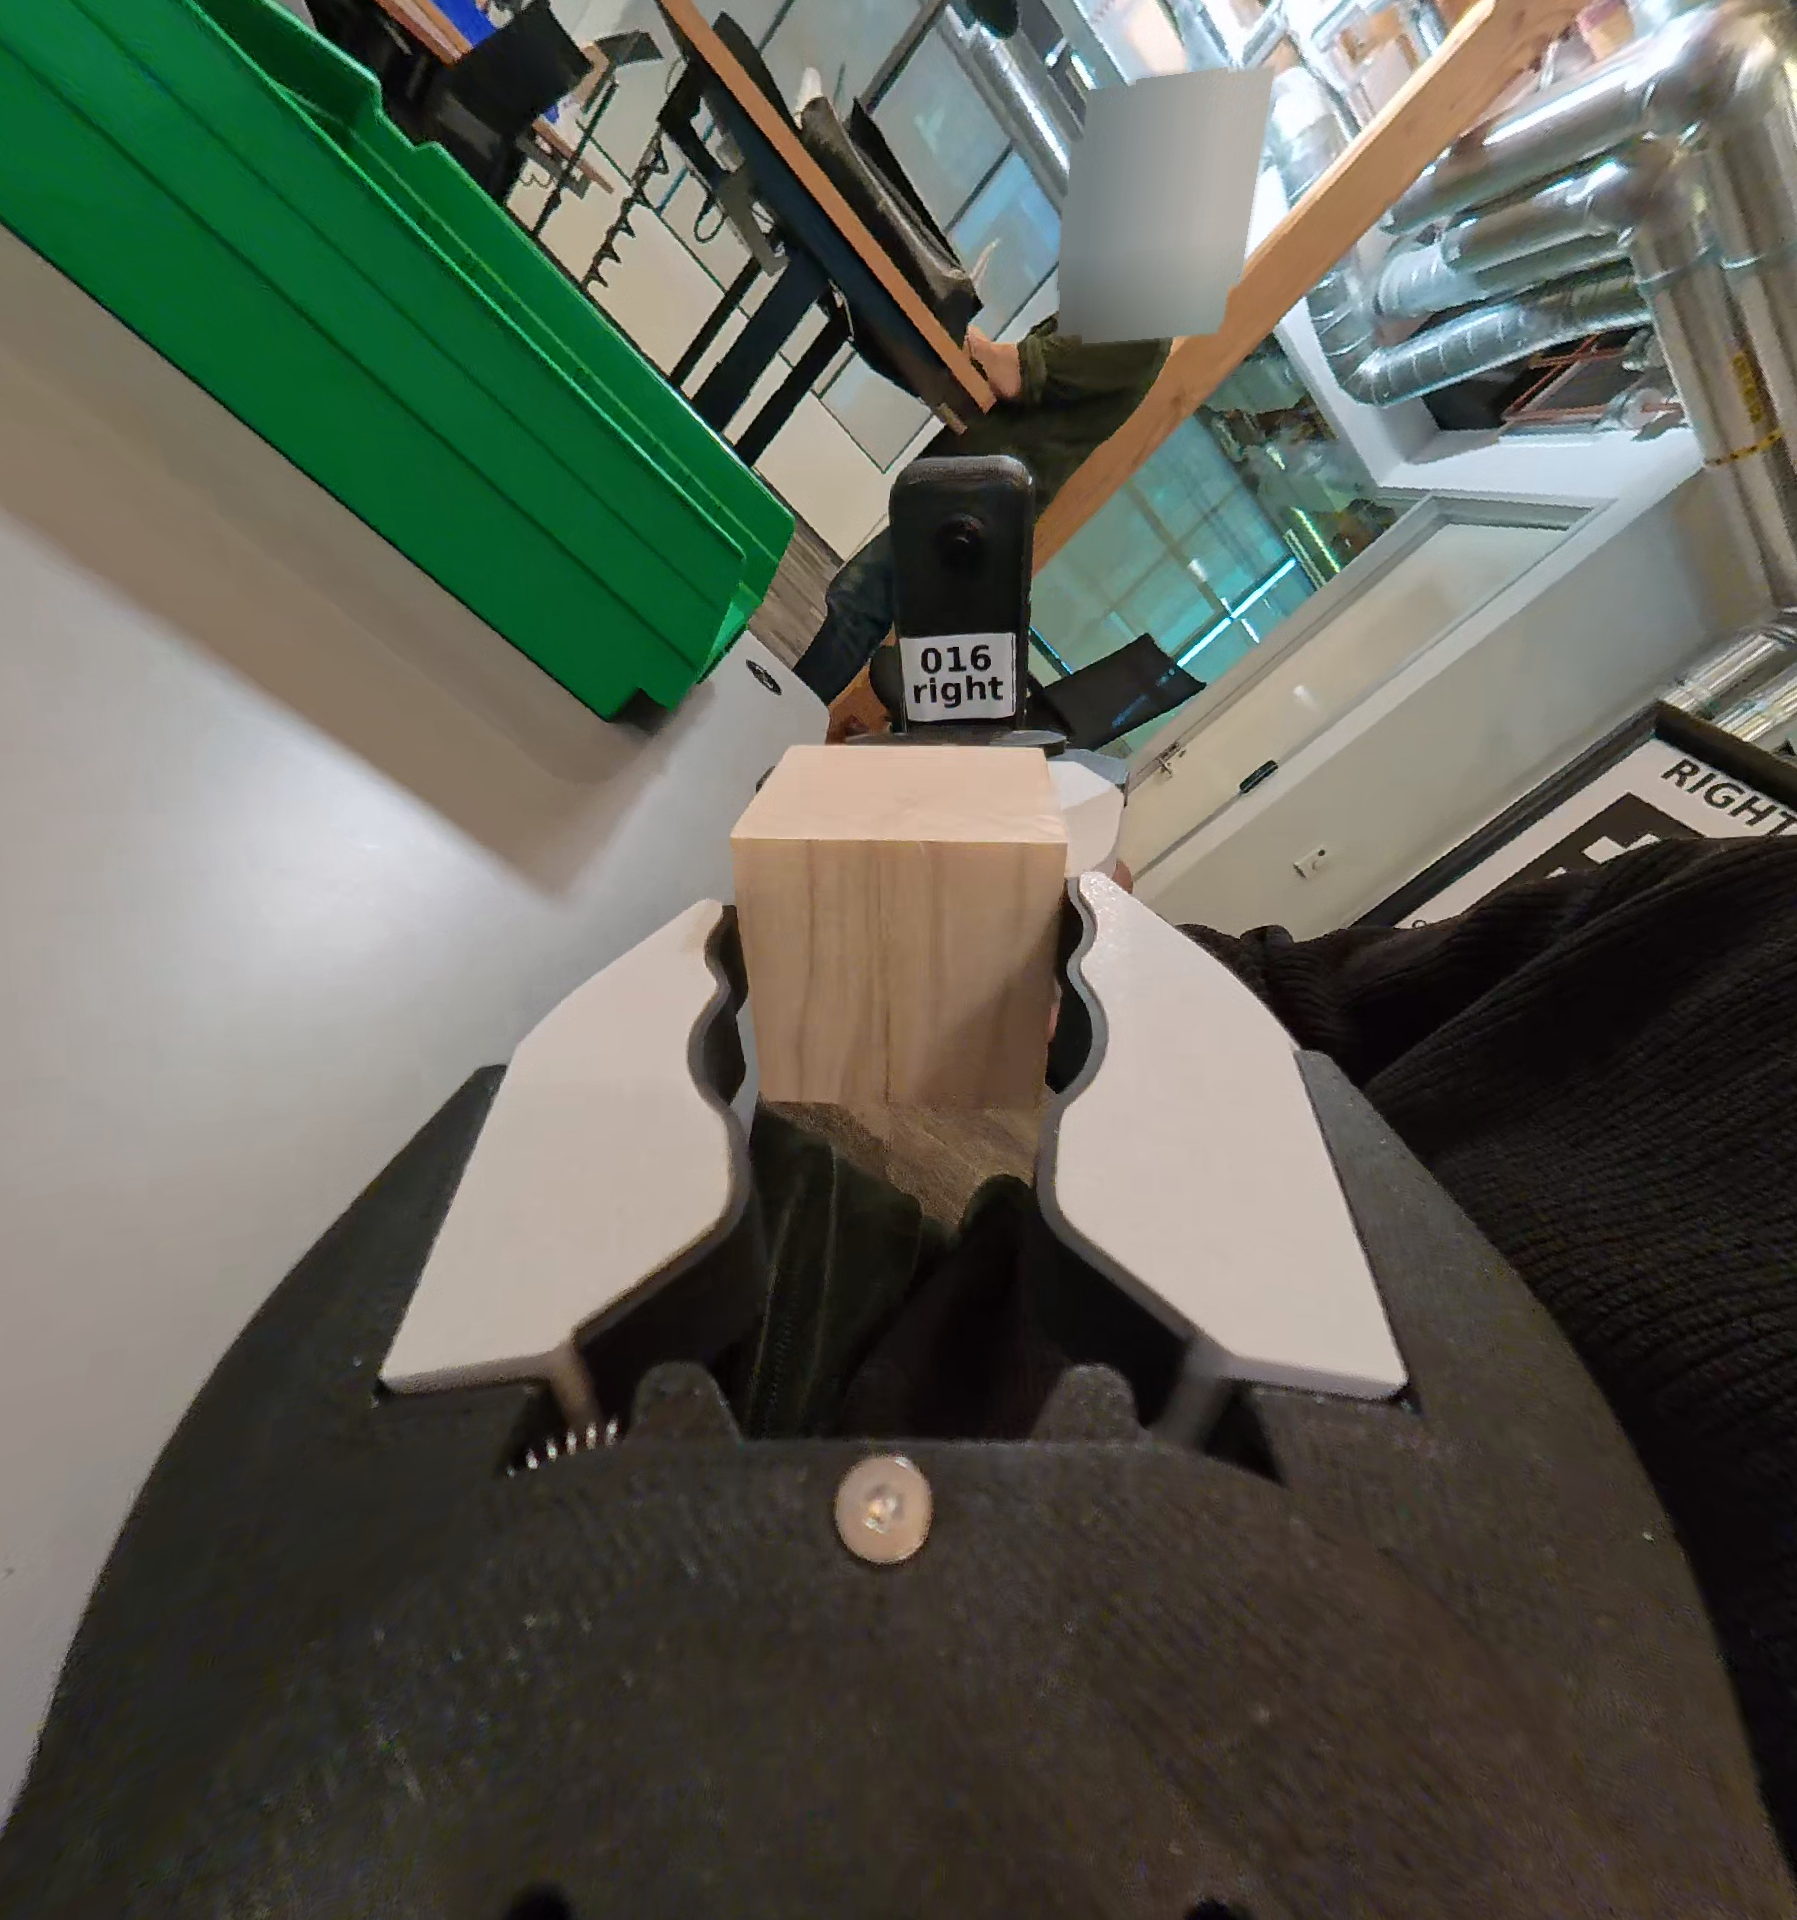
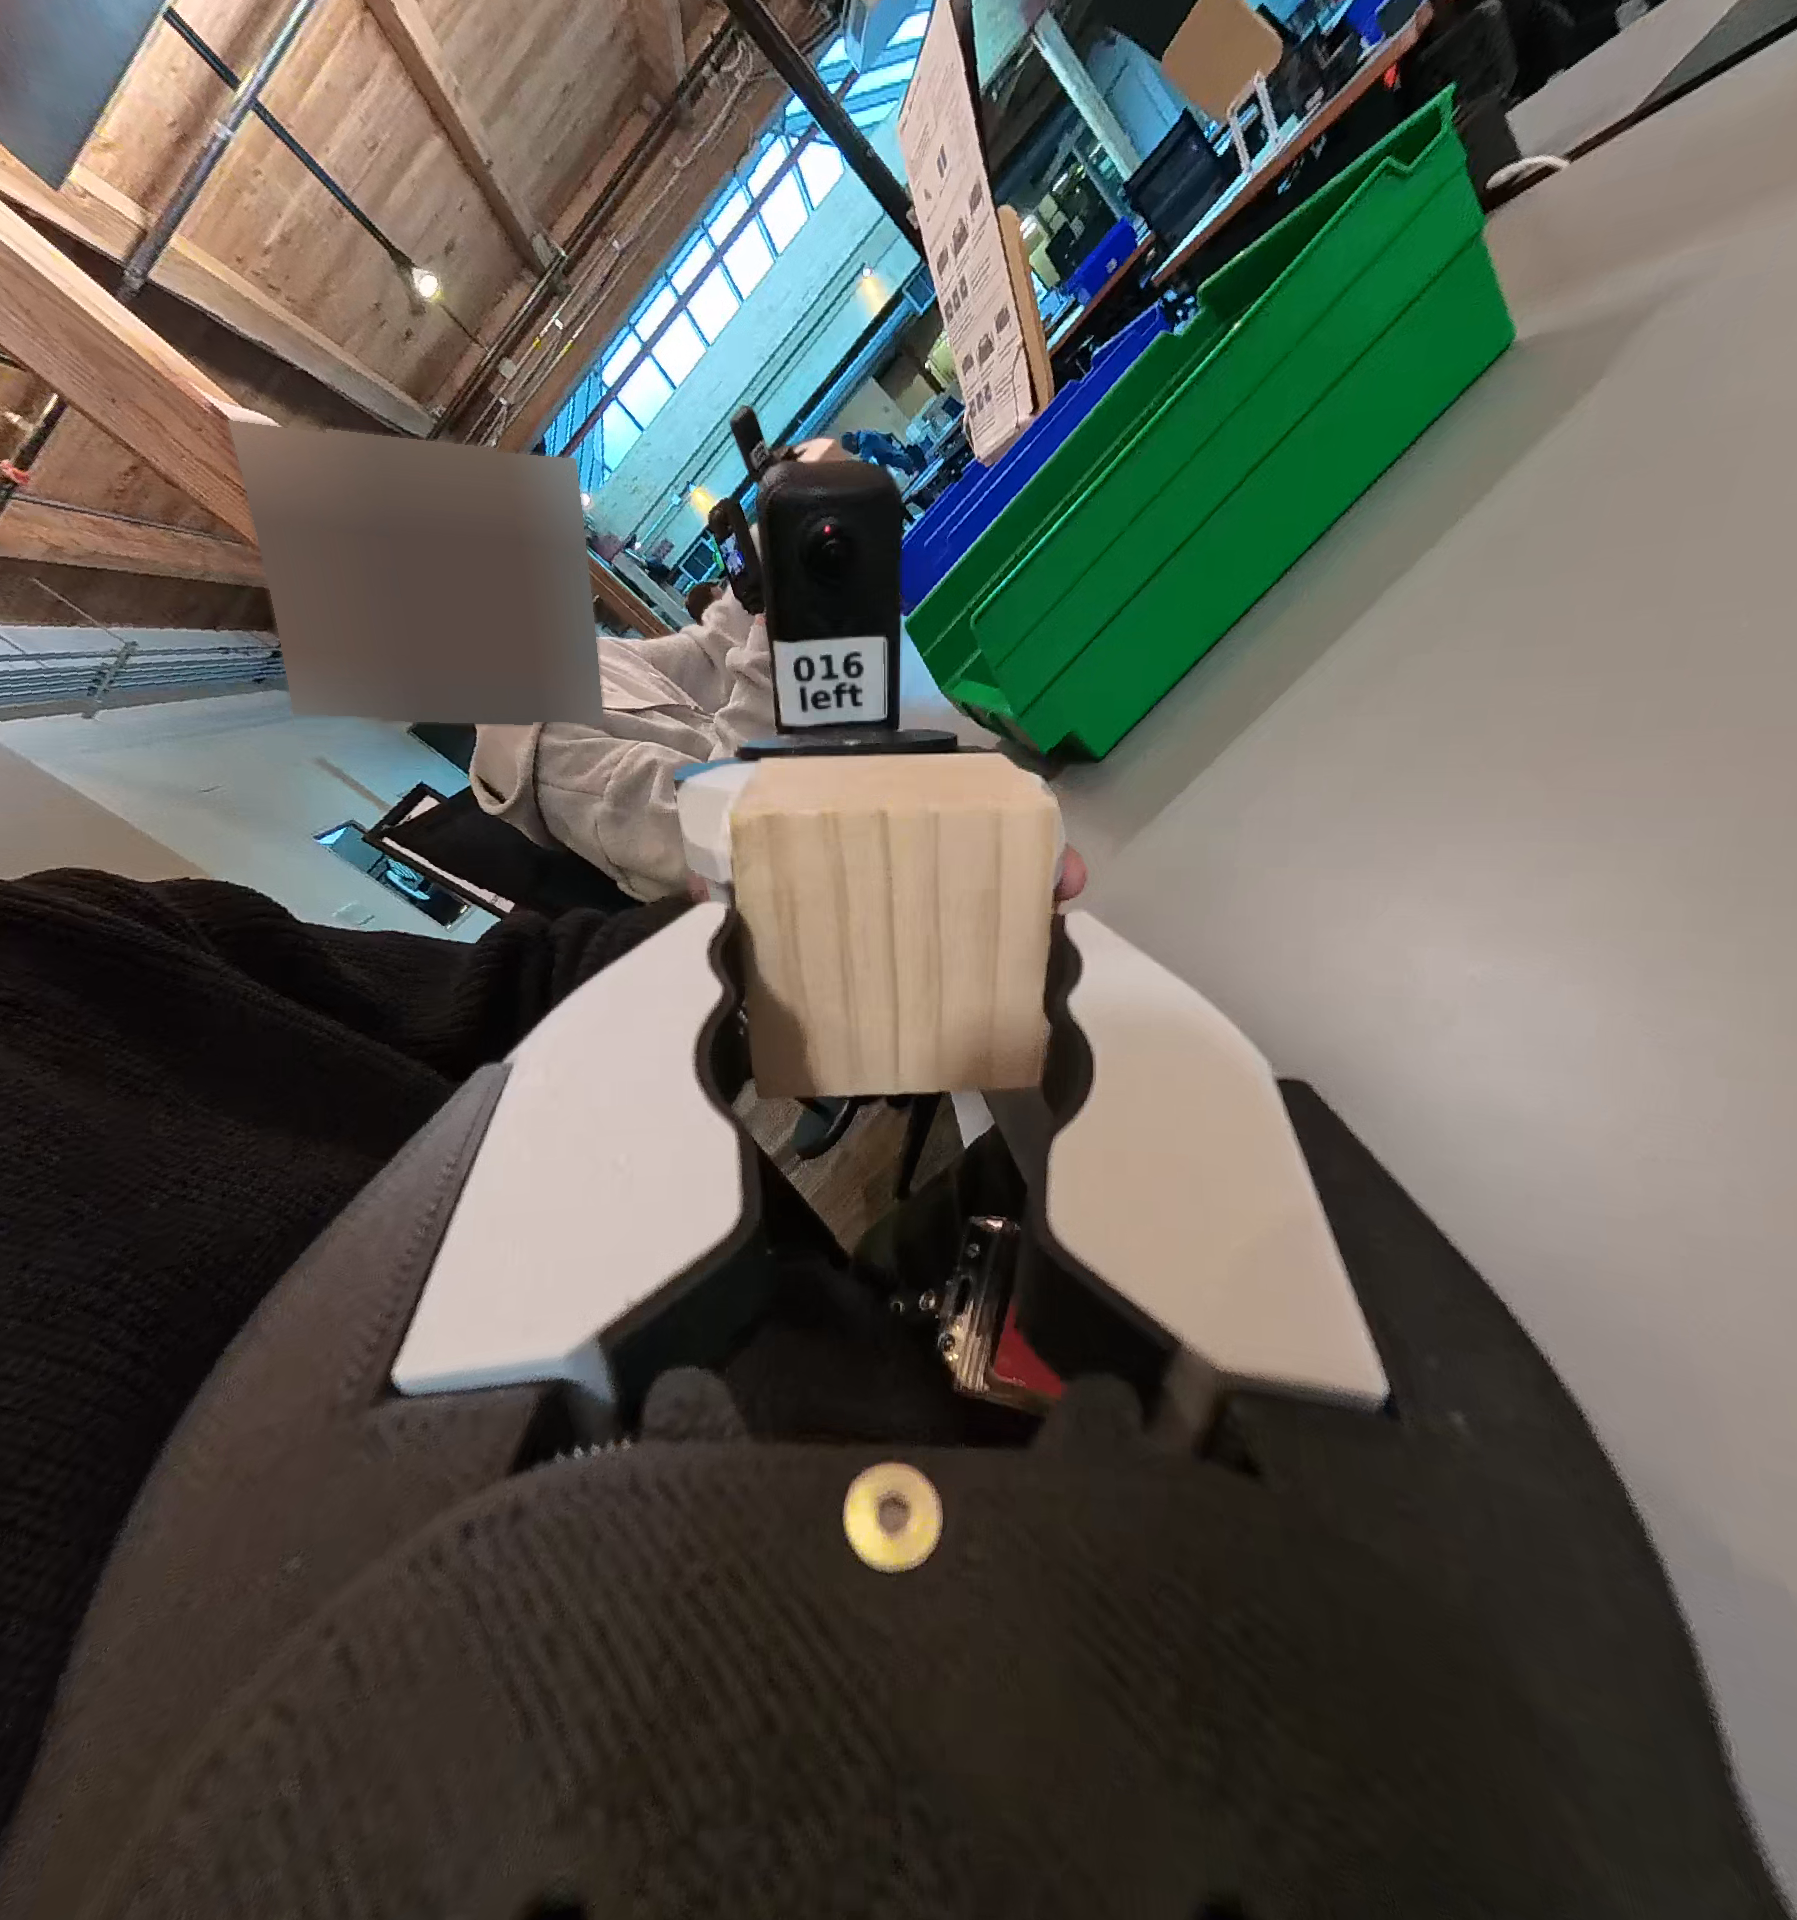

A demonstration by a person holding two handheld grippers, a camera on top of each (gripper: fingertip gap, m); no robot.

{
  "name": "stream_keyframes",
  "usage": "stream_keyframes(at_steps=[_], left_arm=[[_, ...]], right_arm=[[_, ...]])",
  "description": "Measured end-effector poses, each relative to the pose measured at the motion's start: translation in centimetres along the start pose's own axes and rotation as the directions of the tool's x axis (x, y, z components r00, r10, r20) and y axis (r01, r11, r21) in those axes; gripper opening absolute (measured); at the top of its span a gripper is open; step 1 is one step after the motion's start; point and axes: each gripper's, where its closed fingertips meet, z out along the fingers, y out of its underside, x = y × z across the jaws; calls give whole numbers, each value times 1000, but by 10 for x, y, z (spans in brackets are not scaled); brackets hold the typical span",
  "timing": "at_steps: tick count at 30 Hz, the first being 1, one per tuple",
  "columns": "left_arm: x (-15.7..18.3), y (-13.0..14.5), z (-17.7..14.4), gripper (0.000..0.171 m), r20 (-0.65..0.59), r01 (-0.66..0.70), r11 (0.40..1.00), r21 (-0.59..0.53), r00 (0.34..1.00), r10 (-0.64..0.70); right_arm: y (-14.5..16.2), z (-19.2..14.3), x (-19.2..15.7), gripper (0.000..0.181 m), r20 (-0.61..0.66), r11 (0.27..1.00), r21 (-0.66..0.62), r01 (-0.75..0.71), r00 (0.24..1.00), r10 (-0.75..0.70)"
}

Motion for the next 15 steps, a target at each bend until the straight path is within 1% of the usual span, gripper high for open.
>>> stream_keyframes(at_steps=[2, 4, 7, 9, 12, 14, 15], left_arm=[[-2, 2, -1, 60, 0, 4, 1000, -25, 1000, -4], [-4, 1, -2, 60, 15, 4, 1000, -24, 1000, -4], [-5, -1, -5, 60, 12, 32, 999, -12, 999, -32], [-5, -3, -6, 60, -1, 52, 999, 0, 999, -52], [-6, -4, -7, 60, -4, 66, 998, 4, 998, -66], [-6, -1, -6, 60, -3, 67, 998, -11, 998, -67], [-6, 1, -5, 60, -4, 64, 998, -20, 998, -64]], right_arm=[[2, 0, 1, 56, 0, 1000, -18, 1, 1000, -1], [3, 0, 3, 58, -6, 999, -33, 30, 1000, -30], [-1, -4, 5, 71, -26, 998, -34, 55, 998, -56], [0, -5, 4, 77, -12, 998, -41, 43, 999, -44], [6, -2, 4, 78, -2, 998, -63, 9, 1000, -9], [10, 1, 4, 68, 0, 997, -79, 5, 1000, -5], [12, 2, 3, 59, 1, 996, -92, 8, 1000, -8]])
